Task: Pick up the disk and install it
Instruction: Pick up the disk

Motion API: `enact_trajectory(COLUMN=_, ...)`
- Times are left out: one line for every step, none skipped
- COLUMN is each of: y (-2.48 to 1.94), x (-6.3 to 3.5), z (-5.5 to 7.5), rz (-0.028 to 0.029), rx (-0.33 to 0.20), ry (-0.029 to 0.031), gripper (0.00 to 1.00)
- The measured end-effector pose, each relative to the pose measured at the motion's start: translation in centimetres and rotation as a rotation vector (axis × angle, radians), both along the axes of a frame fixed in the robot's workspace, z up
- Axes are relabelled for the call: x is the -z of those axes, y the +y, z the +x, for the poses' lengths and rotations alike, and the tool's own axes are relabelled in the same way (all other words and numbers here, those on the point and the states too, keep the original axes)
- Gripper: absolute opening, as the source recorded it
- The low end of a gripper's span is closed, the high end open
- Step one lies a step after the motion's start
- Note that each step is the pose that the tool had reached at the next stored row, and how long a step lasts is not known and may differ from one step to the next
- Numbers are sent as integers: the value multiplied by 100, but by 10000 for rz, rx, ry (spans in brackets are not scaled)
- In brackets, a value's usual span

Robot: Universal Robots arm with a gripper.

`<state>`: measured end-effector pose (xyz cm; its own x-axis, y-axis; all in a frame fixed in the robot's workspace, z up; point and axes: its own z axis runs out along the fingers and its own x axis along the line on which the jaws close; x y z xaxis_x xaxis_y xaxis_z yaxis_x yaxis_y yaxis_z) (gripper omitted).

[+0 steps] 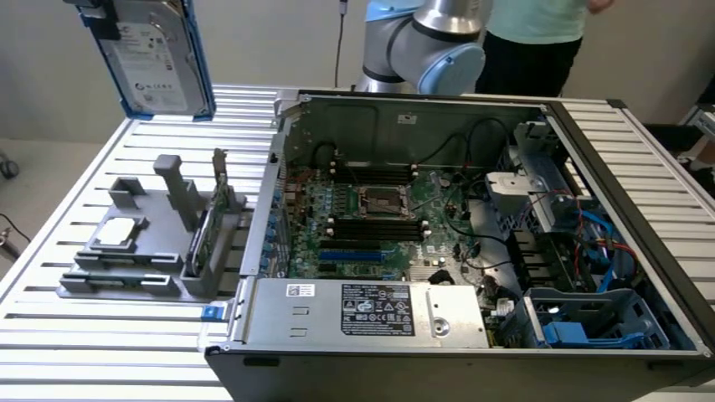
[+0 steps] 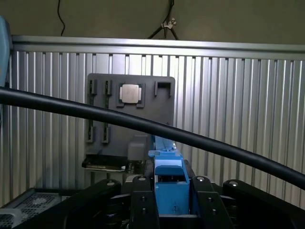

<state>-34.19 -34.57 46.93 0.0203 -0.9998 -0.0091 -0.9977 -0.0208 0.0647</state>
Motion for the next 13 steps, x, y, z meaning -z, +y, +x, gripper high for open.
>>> enact_trajectory(y=-12, x=-11, z=44, rz=0, rx=1, ry=20, gripper=33)
enact_trajectory(y=-24, x=-21, z=90, rz=0, rx=1, ry=41, gripper=33)
enact_trajectory(y=-36, x=-29, z=133, rz=0, rx=0, ry=62, gripper=33)
enact_trajectory(y=-49, x=-38, z=183, rz=0, rx=0, ry=88, gripper=33)
enact_trajectory(y=-60, x=-45, z=227, rz=0, rx=1, ry=112, gripper=33)
enact_trajectory(y=-72, x=-52, z=272, rz=0, rx=1, ry=135, gripper=33)
enact_trajectory(y=-84, x=-59, z=317, rz=0, rx=1, ry=159, gripper=33)
enact_trajectory(y=-96, x=-66, z=362, rz=0, rx=0, ry=185, gripper=33)
enact_trajectory(y=-107, x=-73, z=407, rz=0, rx=1, ry=210, gripper=33)
enact_trajectory(y=-118, x=-78, z=452, rz=0, rx=1, ry=235, gripper=33)
enact_trajectory(y=-130, x=-84, z=497, rz=0, rx=1, ry=261, gripper=33)
enact_trajectory(y=-142, x=-89, z=545, rz=1, rx=0, ry=288, gripper=33)
enact_trajectory(y=-153, x=-93, z=590, rz=1, rx=1, ry=314, gripper=33)
